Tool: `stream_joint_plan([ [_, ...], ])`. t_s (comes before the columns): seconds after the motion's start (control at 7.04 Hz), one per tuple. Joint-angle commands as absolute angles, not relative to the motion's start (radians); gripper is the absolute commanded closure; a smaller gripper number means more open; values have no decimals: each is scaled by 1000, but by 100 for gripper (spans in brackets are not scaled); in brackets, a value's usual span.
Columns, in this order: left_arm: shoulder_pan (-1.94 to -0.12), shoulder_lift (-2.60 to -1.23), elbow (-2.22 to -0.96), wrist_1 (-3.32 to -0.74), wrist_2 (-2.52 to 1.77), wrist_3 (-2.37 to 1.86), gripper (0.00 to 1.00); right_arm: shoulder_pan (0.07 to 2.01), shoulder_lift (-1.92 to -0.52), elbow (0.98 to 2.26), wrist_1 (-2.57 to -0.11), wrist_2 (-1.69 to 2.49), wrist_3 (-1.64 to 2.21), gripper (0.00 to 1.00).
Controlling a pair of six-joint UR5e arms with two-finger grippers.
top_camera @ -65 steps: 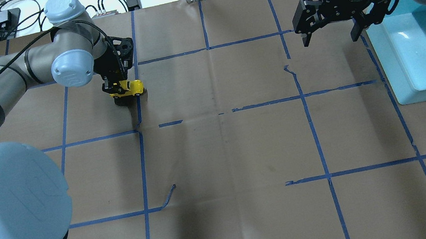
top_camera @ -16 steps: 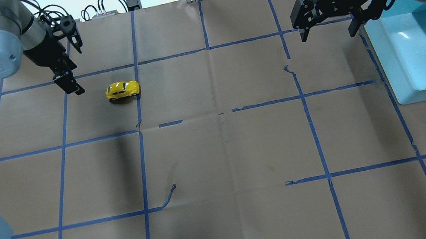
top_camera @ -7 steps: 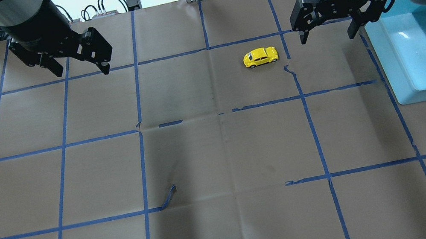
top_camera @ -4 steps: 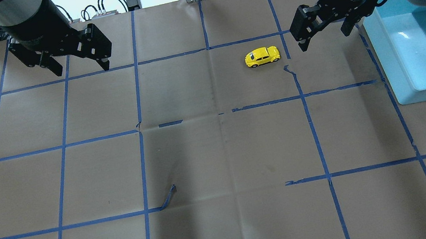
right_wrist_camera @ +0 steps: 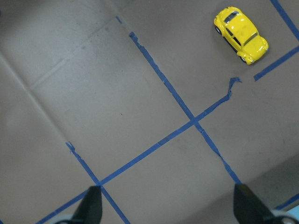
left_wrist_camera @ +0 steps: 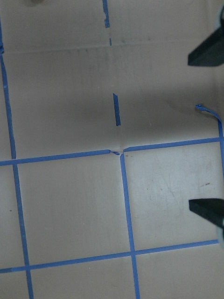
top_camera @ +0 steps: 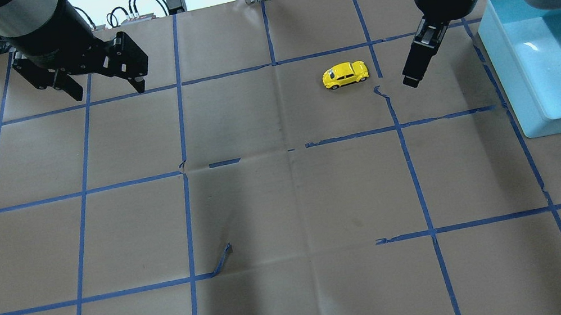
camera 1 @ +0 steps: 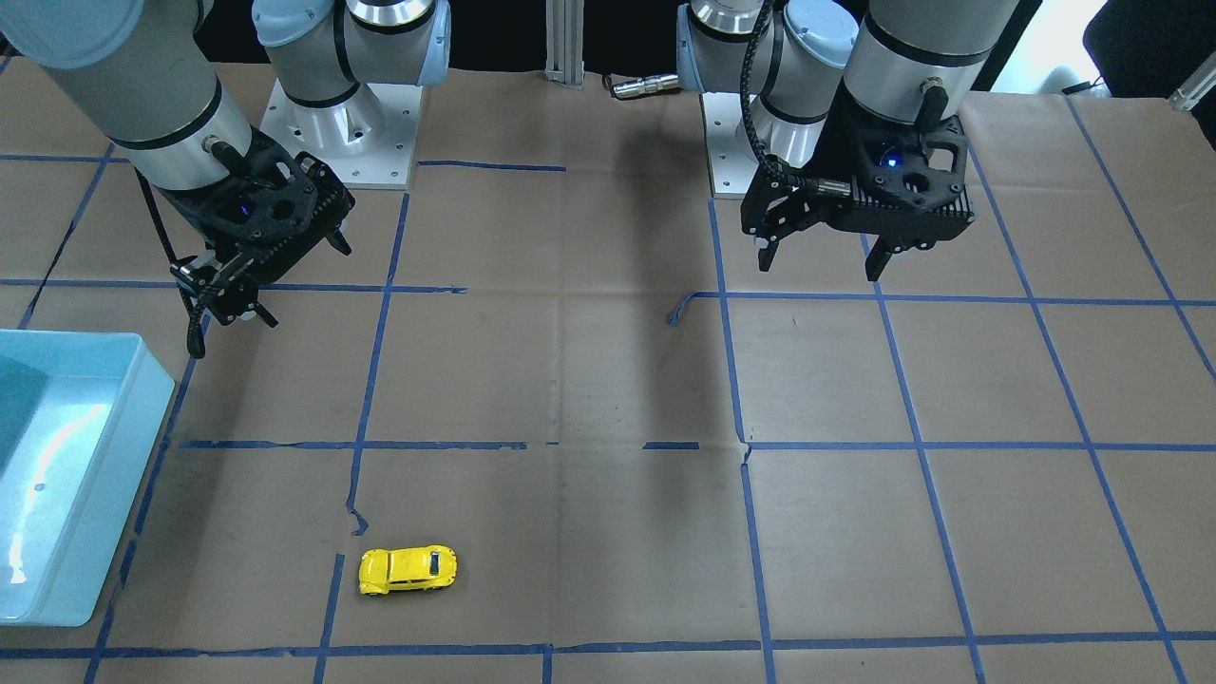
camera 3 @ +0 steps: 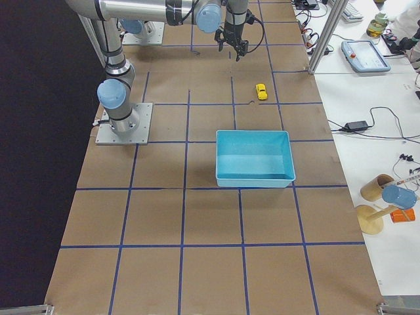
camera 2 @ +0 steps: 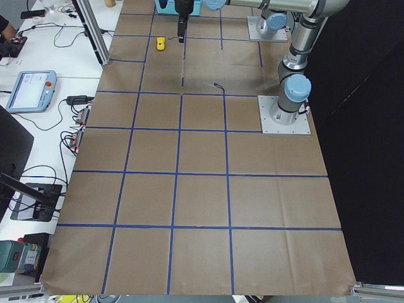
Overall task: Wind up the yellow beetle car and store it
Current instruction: 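Move the right gripper over the yellow car and lower it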
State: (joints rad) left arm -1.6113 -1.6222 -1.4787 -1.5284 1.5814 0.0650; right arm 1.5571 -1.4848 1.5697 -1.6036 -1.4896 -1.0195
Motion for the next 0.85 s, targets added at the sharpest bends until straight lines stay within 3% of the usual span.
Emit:
stream_joint_plan([
  [0.0,-1612,-1618,-1482,-1529,1582,64,2,1557,-1378,1513,-1620,-1490,-1146,0],
  [0.28,-1609,-1624,-1479,-1525,1578,61,2,1565,-1268,1436,-1632,-1483,-1242,0],
  [0.71,-1608,-1635,-1485,-1517,1577,68,2,1580,-1139,1434,-1829,-1488,-1337,0],
])
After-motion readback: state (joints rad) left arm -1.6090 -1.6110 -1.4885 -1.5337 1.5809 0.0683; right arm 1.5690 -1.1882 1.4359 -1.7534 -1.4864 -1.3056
